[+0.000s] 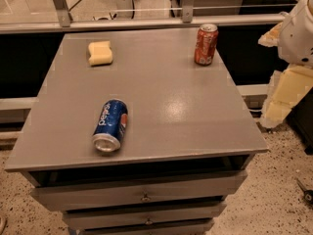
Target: Move coke can near pepsi can
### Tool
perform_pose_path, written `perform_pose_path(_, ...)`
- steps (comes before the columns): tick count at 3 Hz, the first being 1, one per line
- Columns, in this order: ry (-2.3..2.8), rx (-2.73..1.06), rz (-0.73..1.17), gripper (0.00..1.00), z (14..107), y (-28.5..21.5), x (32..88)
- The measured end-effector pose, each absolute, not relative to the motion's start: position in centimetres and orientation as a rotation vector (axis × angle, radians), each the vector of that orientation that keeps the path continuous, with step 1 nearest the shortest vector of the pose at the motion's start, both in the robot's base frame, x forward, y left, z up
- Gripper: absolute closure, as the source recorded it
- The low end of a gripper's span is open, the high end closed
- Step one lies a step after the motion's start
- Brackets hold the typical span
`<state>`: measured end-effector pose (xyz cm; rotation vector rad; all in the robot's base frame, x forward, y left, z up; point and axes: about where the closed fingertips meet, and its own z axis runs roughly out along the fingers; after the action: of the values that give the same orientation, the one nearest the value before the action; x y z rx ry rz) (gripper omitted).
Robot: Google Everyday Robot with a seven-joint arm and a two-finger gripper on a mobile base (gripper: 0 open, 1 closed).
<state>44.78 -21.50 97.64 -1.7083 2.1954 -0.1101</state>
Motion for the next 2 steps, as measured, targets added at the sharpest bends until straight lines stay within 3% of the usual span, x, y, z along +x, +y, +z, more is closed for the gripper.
perform_pose_path(2,2.099,-1.525,-0.081,0.0,95.1,-21.9,55.1)
